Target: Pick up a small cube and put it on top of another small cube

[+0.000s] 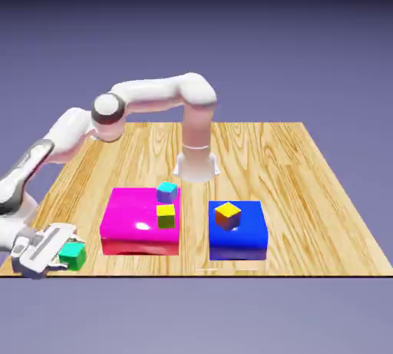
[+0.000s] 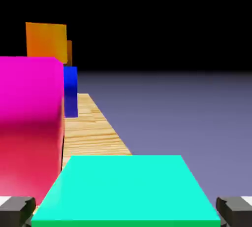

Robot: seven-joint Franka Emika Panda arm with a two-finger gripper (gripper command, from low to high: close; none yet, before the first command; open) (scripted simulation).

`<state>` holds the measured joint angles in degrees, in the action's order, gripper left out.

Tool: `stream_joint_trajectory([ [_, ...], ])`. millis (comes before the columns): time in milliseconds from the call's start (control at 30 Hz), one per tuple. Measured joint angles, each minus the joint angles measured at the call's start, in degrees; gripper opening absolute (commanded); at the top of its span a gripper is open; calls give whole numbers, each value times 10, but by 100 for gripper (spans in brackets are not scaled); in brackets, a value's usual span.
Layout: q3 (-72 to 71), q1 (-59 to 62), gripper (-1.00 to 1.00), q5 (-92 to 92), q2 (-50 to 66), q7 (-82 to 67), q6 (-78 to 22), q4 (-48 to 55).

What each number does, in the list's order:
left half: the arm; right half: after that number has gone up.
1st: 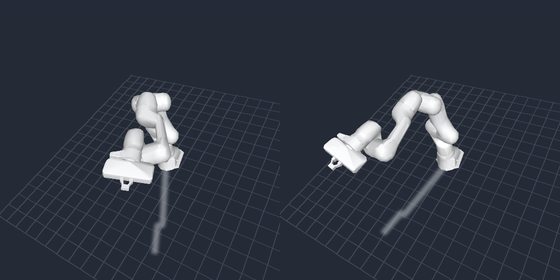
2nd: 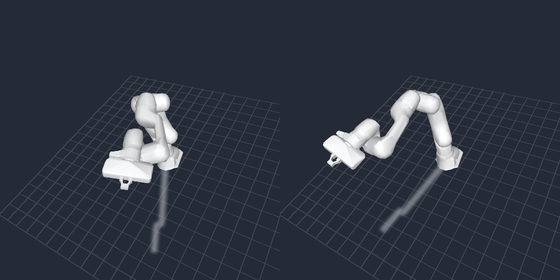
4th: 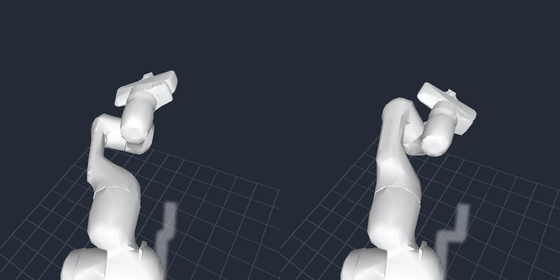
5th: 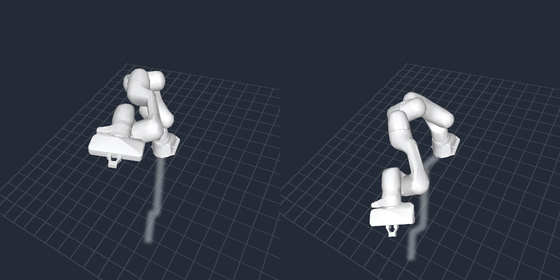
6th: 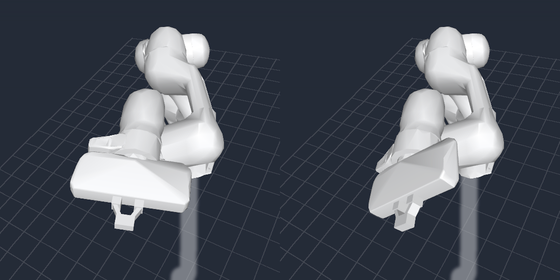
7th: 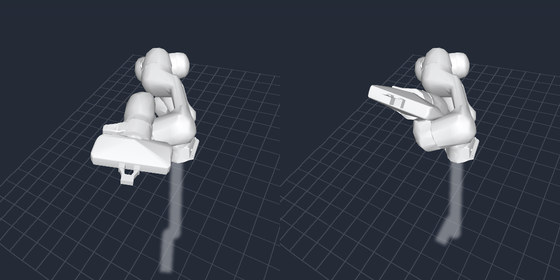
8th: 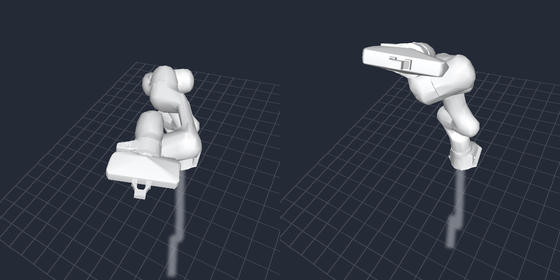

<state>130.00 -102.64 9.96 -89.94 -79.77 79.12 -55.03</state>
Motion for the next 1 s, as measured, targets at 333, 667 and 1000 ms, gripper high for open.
stream_joint_trajectory([
  [333, -150, -26, -100, -132, -97, 70, -124, 206],
  [667, -217, 65, -100, -61, 111, -11, -175, 167],
  [1000, -283, 156, -100, 10, 318, -92, -226, 127],
])
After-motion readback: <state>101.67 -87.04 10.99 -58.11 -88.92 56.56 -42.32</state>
